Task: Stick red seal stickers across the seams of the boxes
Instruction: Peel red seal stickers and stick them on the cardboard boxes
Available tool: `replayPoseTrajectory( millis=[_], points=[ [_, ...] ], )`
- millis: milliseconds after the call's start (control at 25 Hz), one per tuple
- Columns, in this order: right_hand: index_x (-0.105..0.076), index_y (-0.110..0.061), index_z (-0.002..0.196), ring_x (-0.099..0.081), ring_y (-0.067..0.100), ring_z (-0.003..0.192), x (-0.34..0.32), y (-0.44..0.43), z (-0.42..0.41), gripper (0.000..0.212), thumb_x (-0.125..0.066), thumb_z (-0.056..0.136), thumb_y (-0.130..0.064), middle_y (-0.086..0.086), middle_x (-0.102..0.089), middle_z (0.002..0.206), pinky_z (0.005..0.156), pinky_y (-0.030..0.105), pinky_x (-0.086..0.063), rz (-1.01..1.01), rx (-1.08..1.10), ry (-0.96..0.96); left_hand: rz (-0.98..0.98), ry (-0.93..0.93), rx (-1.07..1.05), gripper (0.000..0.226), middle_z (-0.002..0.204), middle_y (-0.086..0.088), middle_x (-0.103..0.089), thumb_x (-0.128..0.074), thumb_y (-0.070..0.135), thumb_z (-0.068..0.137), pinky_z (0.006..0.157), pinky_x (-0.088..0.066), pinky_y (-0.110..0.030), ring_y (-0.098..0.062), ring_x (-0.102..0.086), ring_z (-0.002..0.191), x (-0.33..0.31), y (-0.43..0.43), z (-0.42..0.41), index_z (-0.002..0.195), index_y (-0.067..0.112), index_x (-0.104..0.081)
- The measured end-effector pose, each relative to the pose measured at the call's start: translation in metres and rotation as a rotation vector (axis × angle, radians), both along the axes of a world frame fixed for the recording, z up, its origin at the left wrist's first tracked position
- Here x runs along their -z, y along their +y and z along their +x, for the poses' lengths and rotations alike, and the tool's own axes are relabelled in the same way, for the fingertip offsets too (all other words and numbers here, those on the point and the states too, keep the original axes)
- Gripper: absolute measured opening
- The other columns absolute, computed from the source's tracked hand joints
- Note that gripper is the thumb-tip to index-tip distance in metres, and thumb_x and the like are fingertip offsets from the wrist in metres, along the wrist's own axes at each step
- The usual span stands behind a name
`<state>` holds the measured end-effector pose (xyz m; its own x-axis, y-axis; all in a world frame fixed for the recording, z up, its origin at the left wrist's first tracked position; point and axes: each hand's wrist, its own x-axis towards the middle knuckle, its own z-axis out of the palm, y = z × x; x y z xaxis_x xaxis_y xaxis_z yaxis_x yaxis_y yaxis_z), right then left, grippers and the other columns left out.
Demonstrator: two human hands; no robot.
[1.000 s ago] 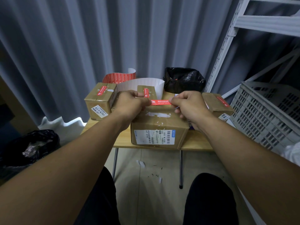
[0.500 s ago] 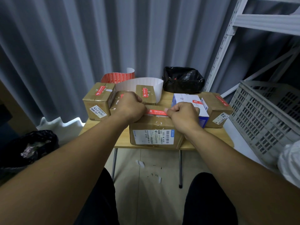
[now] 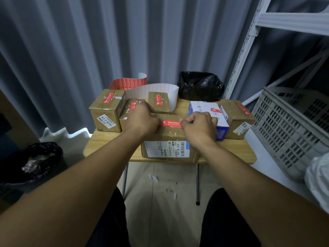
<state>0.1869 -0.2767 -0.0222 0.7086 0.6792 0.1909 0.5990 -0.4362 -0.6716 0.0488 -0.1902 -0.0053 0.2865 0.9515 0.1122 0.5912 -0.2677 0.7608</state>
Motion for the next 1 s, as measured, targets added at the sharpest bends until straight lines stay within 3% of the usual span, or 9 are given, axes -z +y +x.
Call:
replayPoseTrajectory(
  millis=[160, 600, 760, 840, 1000],
  points=[
    [-0.063, -0.026, 0.087, -0.041, 0.026, 0.122, 0.003, 0.000, -0.001, 0.014, -0.065, 0.094, -0.038, 0.003, -0.057, 0.121, 0.102, 0.050, -0.043, 0.013, 0.001, -0.014, 0.057, 0.066, -0.002, 0.031, 0.108, -0.004, -0.065, -0.071, 0.024, 0.087, 0.077, -0.051, -0.033, -0.024, -0.062, 0.099, 0.002, -0.003, 0.002, 0.116, 0.020, -0.059],
    [-0.068, -0.020, 0.097, -0.041, 0.026, 0.122, 0.004, -0.002, -0.009, 0.017, -0.062, 0.096, -0.036, 0.003, -0.056, 0.123, 0.091, 0.038, -0.041, -0.002, 0.020, -0.097, 0.102, 0.137, -0.039, 0.027, 0.108, -0.005, -0.067, -0.065, 0.022, 0.092, 0.065, -0.042, -0.031, -0.021, -0.058, 0.088, 0.002, -0.009, 0.008, 0.118, 0.018, -0.059],
    [-0.059, -0.017, 0.106, -0.042, 0.026, 0.122, 0.002, -0.006, -0.007, 0.012, -0.061, 0.096, -0.023, 0.004, -0.056, 0.122, 0.089, 0.038, -0.042, 0.088, 0.060, -0.042, 0.102, 0.137, -0.039, 0.026, 0.101, -0.002, -0.062, -0.064, 0.021, 0.093, 0.060, -0.039, -0.027, -0.019, -0.056, 0.088, 0.002, -0.010, 0.008, 0.118, 0.017, -0.060],
    [-0.051, -0.015, 0.122, -0.040, 0.027, 0.127, -0.003, -0.006, -0.006, 0.032, -0.063, 0.093, -0.025, 0.007, -0.051, 0.133, 0.095, 0.042, -0.042, 0.098, 0.089, 0.000, 0.099, 0.127, -0.033, 0.027, 0.105, -0.004, -0.066, -0.064, 0.021, 0.092, 0.064, -0.043, -0.030, -0.022, -0.060, 0.091, 0.004, -0.009, 0.008, 0.118, 0.017, -0.060],
    [-0.032, -0.013, 0.146, -0.031, 0.033, 0.138, -0.008, 0.003, -0.020, 0.096, -0.065, 0.078, -0.071, 0.011, -0.033, 0.150, 0.105, 0.052, -0.037, -0.165, 0.065, -0.078, 0.104, 0.112, -0.035, 0.029, 0.102, -0.004, -0.066, -0.068, 0.028, 0.091, 0.066, -0.042, -0.031, -0.022, -0.059, 0.089, 0.006, -0.009, 0.009, 0.116, 0.016, -0.061]
  ],
)
